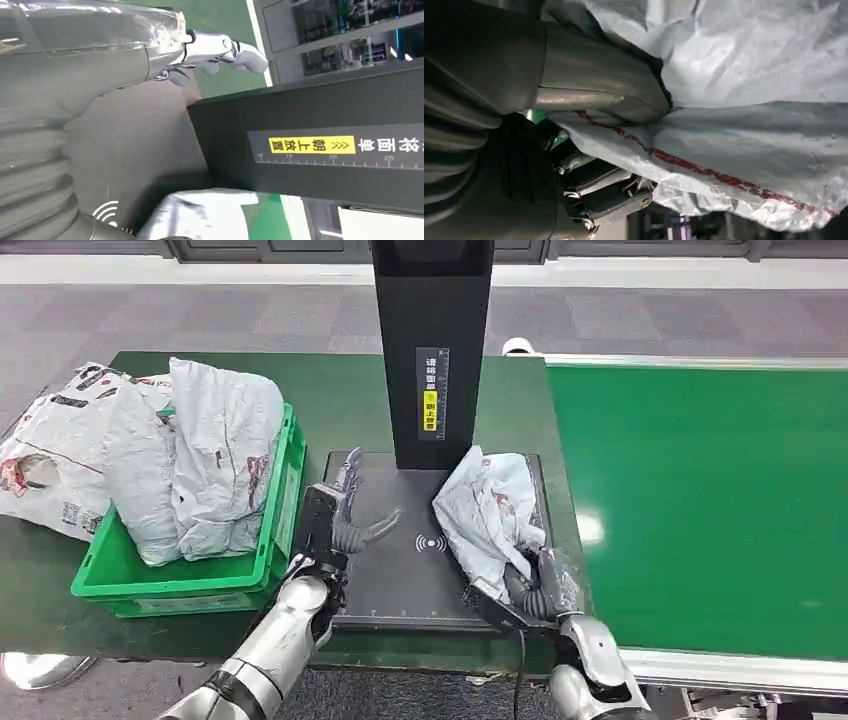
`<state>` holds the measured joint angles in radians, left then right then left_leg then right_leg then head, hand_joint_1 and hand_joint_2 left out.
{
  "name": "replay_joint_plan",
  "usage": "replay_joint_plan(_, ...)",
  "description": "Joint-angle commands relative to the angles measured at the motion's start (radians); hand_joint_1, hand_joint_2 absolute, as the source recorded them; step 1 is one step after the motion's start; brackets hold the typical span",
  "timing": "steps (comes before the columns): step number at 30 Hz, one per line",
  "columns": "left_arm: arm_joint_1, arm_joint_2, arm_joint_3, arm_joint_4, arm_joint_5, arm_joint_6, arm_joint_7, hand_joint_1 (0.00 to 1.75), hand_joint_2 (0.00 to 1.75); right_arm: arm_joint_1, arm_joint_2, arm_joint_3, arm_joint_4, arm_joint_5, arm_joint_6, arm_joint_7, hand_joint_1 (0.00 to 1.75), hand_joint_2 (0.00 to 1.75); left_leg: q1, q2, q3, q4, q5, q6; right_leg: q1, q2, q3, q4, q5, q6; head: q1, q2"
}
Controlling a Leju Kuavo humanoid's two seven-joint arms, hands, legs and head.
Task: Moved the parcel from conveyor to table for the left to box.
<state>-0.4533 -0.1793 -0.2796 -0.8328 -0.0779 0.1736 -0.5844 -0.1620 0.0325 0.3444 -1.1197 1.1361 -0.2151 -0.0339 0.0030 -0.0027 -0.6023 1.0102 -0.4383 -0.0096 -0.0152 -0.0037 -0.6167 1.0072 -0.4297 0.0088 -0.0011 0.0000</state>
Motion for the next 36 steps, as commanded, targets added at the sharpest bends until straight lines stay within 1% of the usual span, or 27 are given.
replay_joint_plan(1, -0.051, 0.017, 0.019, 0.084, 0.004, -0.005, -0.002, 0.00, 1.75, -0.053, -0.067, 0.167, 0.120, -0.015, 0.010, -0.002, 1.75, 1.75, 0.000, 0.001, 0.002, -0.001, 0.000, 0.000, 0.000, 0.001, 0.002, -0.001, 0.000, 0.000, 0.000, 0.000)
replay_joint_plan(3, -0.051, 0.018, 0.017, 0.082, 0.005, -0.007, -0.002, 0.00, 1.75, -0.053, -0.073, 0.177, 0.115, -0.013, 0.015, -0.004, 1.75, 1.75, 0.001, 0.001, 0.004, -0.002, 0.000, 0.000, 0.001, 0.002, 0.004, -0.003, 0.001, -0.001, 0.000, 0.000)
replay_joint_plan(7, -0.053, 0.022, 0.004, 0.077, 0.023, -0.009, 0.005, 0.00, 1.75, -0.019, -0.107, 0.206, 0.096, -0.065, 0.103, -0.007, 1.75, 1.75, 0.001, 0.001, 0.004, -0.002, -0.001, 0.000, 0.002, 0.001, 0.004, -0.003, 0.000, -0.001, 0.000, 0.000)
replay_joint_plan(9, -0.056, 0.021, -0.002, 0.080, 0.028, -0.006, 0.004, 0.00, 1.75, 0.004, -0.145, 0.224, 0.080, -0.062, 0.140, 0.001, 1.75, 1.75, 0.001, 0.000, 0.004, -0.001, -0.001, 0.000, 0.002, 0.000, 0.004, -0.003, 0.000, -0.001, 0.000, 0.000)
replay_joint_plan(10, -0.055, 0.020, 0.002, 0.077, 0.031, 0.005, -0.001, 0.00, 1.75, 0.011, -0.155, 0.223, 0.076, -0.064, 0.139, 0.000, 0.00, 1.75, 0.001, -0.002, 0.003, -0.001, 0.000, 0.000, 0.001, -0.002, 0.004, -0.002, -0.001, 0.000, 0.000, 0.000)
replay_joint_plan(13, -0.039, 0.021, 0.005, 0.051, 0.050, 0.016, -0.006, 0.00, 1.75, 0.025, -0.159, 0.181, 0.035, -0.105, 0.102, -0.021, 0.00, 1.75, 0.001, -0.002, 0.005, -0.002, 0.000, 0.000, 0.001, -0.002, 0.005, -0.003, -0.001, 0.000, 0.000, 0.000)
replay_joint_plan(15, -0.023, 0.023, 0.008, 0.026, 0.054, 0.036, -0.013, 0.00, 1.75, 0.028, -0.130, 0.135, 0.002, -0.139, 0.044, -0.052, 0.00, 1.75, 0.001, -0.001, 0.005, -0.001, -0.001, 0.000, 0.001, -0.001, 0.005, -0.002, -0.001, -0.001, 0.000, 0.000)
replay_joint_plan(16, -0.005, 0.022, 0.015, -0.005, 0.058, 0.053, -0.042, 0.00, 1.75, 0.044, -0.089, 0.068, -0.047, -0.191, -0.105, -0.129, 0.00, 1.75, 0.001, -0.001, 0.005, -0.001, -0.001, 0.001, 0.001, 0.000, 0.005, -0.001, -0.001, 0.000, 0.000, 0.000)
replay_joint_plan(17, 0.021, 0.023, 0.011, -0.042, 0.059, 0.045, -0.047, 0.00, 1.75, 0.056, -0.064, 0.018, -0.089, -0.242, -0.181, -0.177, 0.00, 1.75, 0.001, -0.001, 0.006, -0.001, -0.001, 0.001, 0.001, 0.000, 0.006, -0.002, 0.000, -0.001, 0.000, 0.000)
replay_joint_plan(18, 0.034, 0.023, 0.006, -0.062, 0.059, 0.040, -0.047, 0.00, 1.75, 0.069, -0.056, -0.008, -0.125, -0.254, -0.206, -0.181, 0.00, 1.75, 0.001, 0.000, 0.005, 0.000, -0.001, 0.001, 0.001, 0.000, 0.005, -0.002, 0.000, -0.001, 0.000, 0.000)
replay_joint_plan(19, 0.040, 0.022, -0.006, -0.066, 0.055, 0.036, -0.046, 0.00, 1.75, 0.086, -0.039, -0.044, -0.157, -0.308, -0.241, -0.217, 0.00, 1.75, 0.000, 0.001, 0.006, -0.001, -0.002, 0.000, 0.000, 0.001, 0.005, -0.002, 0.000, -0.001, 0.000, 0.000)
replay_joint_plan(20, 0.039, 0.020, -0.012, -0.060, 0.053, 0.033, -0.043, 0.00, 1.75, 0.090, -0.032, -0.060, -0.161, -0.337, -0.250, -0.234, 0.00, 1.75, 0.000, 0.001, 0.004, 0.000, -0.002, 0.001, 0.000, 0.001, 0.004, -0.001, -0.001, -0.001, 0.000, 0.000)
replay_joint_plan(21, 0.031, 0.013, -0.026, -0.040, 0.052, 0.025, -0.041, 0.00, 1.75, 0.096, -0.012, -0.090, -0.159, -0.394, -0.281, -0.279, 0.00, 1.75, 0.000, 0.002, 0.004, 0.000, -0.002, 0.001, 0.000, 0.002, 0.002, 0.000, 0.000, -0.001, 0.000, 0.000)
replay_joint_plan(22, 0.021, 0.008, -0.039, -0.017, 0.050, 0.018, -0.039, 0.00, 1.75, 0.093, 0.002, -0.107, -0.146, -0.454, -0.277, -0.312, 0.00, 1.75, 0.000, 0.001, 0.003, 0.000, -0.002, 0.001, 0.000, 0.001, 0.003, -0.001, -0.001, -0.001, 0.000, 0.000)
replay_joint_plan(24, -0.005, -0.005, -0.069, 0.038, 0.040, 0.015, -0.037, 0.00, 1.75, 0.075, 0.029, -0.132, -0.092, -0.504, -0.319, -0.365, 0.00, 1.75, 0.001, 0.000, 0.005, -0.001, -0.002, 0.000, 0.001, 0.000, 0.004, -0.002, -0.001, -0.001, 0.000, 0.000)
replay_joint_plan(25, -0.020, -0.012, -0.084, 0.066, 0.039, 0.012, -0.041, 0.00, 1.75, 0.064, 0.042, -0.146, -0.074, -0.566, -0.349, -0.427, 0.00, 1.75, 0.000, -0.001, 0.004, 0.000, -0.001, 0.001, 0.000, -0.001, 0.003, -0.001, -0.001, -0.001, 0.000, 0.000)
replay_joint_plan(27, -0.039, -0.024, -0.101, 0.099, 0.040, 0.014, -0.044, 0.00, 1.75, 0.059, 0.048, -0.164, -0.067, -0.646, -0.381, -0.486, 0.00, 1.75, 0.000, -0.002, 0.005, -0.001, -0.001, 0.001, 0.001, -0.002, 0.005, -0.002, -0.001, -0.001, 0.000, 0.000)
replay_joint_plan(28, -0.046, -0.026, -0.117, 0.112, 0.029, 0.020, -0.046, 0.00, 1.75, 0.066, 0.050, -0.181, -0.084, -0.682, -0.408, -0.518, 0.00, 1.75, 0.000, 0.000, 0.003, 0.000, -0.001, 0.001, 0.000, -0.001, 0.003, -0.001, 0.000, 0.000, 0.000, 0.000)
replay_joint_plan(33, -0.055, -0.011, -0.205, 0.156, -0.064, 0.048, -0.028, 0.00, 1.75, 0.077, 0.033, -0.221, -0.117, -0.807, -0.379, -0.532, 0.00, 1.75, 0.000, -0.003, 0.004, -0.001, -0.001, 0.001, 0.000, -0.003, 0.005, -0.003, -0.001, -0.001, 0.000, 0.000)
replay_joint_plan(36, -0.054, -0.012, -0.216, 0.163, -0.078, 0.053, -0.027, 0.00, 1.75, 0.075, 0.030, -0.230, -0.115, -0.814, -0.388, -0.542, 0.00, 1.75, 0.000, -0.001, 0.004, -0.001, -0.001, 0.001, 0.000, -0.001, 0.004, -0.002, -0.001, -0.001, 0.000, 0.000)
